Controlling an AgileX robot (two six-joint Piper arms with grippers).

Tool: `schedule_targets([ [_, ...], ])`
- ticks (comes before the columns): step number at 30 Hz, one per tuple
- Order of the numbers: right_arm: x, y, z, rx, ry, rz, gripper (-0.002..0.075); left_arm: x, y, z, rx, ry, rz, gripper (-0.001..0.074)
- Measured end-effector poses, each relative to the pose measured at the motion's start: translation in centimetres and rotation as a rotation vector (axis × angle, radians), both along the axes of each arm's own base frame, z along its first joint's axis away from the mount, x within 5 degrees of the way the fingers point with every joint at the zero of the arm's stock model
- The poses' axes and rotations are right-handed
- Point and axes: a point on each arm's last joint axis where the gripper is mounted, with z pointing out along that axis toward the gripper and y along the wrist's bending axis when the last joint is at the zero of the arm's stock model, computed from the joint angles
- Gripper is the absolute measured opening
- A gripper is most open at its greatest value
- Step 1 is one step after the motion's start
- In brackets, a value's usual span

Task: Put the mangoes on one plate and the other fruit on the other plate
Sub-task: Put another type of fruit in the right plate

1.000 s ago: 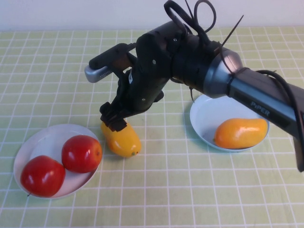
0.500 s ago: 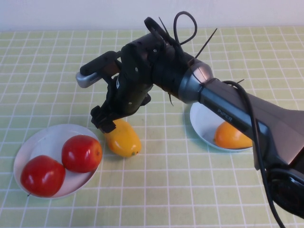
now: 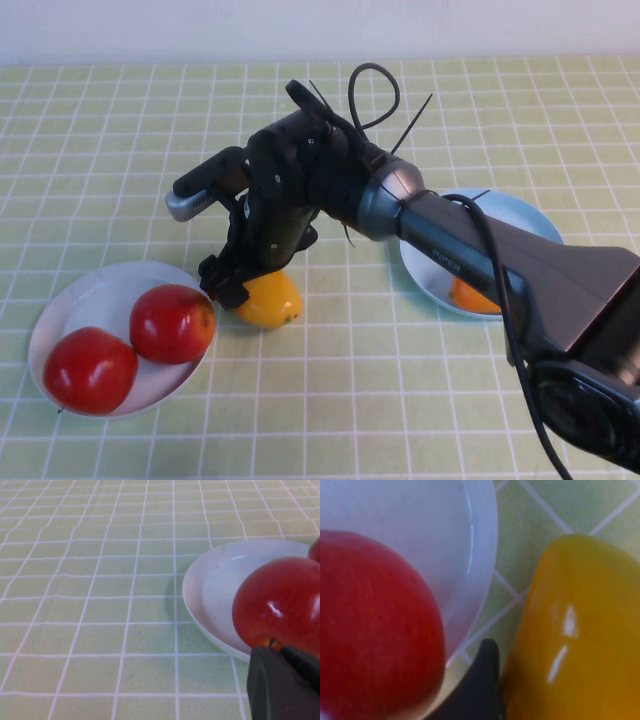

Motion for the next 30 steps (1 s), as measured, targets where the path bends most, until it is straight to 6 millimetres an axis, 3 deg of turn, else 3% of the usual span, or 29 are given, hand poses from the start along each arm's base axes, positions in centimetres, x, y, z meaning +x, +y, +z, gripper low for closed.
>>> schedule_targets([
  [6,0.0,0.0,-1.4,-0.041,0.039,0.002,0.0683,0.0,0.0,0.0,0.000,0.000,0.000,0.0000],
  [10,-0.1,-0.1,-1.5,-0.044,0.047,0.002,0.0606,0.0,0.0,0.0,0.000,0.000,0.000,0.0000],
  [12,-0.1,-0.2,-1.3,-0.041,0.046,0.000,0.0551,0.0,0.0,0.0,0.000,0.000,0.000,0.0000],
  [17,0.0,-0.5,0.0,-0.025,0.030,-0.006,0.0551,0.0,0.0,0.0,0.000,0.000,0.000,0.0000],
  [22,0.0,-1.7,2.1,-0.036,0.019,-0.016,0.0551,0.0,0.0,0.0,0.000,0.000,0.000,0.0000],
  [25,0.4,-3.4,4.5,-0.060,-0.012,-0.040,0.0551,0.0,0.0,0.0,0.000,0.000,0.000,0.0000],
  [30,1.2,-7.9,11.0,-0.028,-0.144,-0.120,0.0551,0.0,0.0,0.0,0.000,0.000,0.000,0.0000],
])
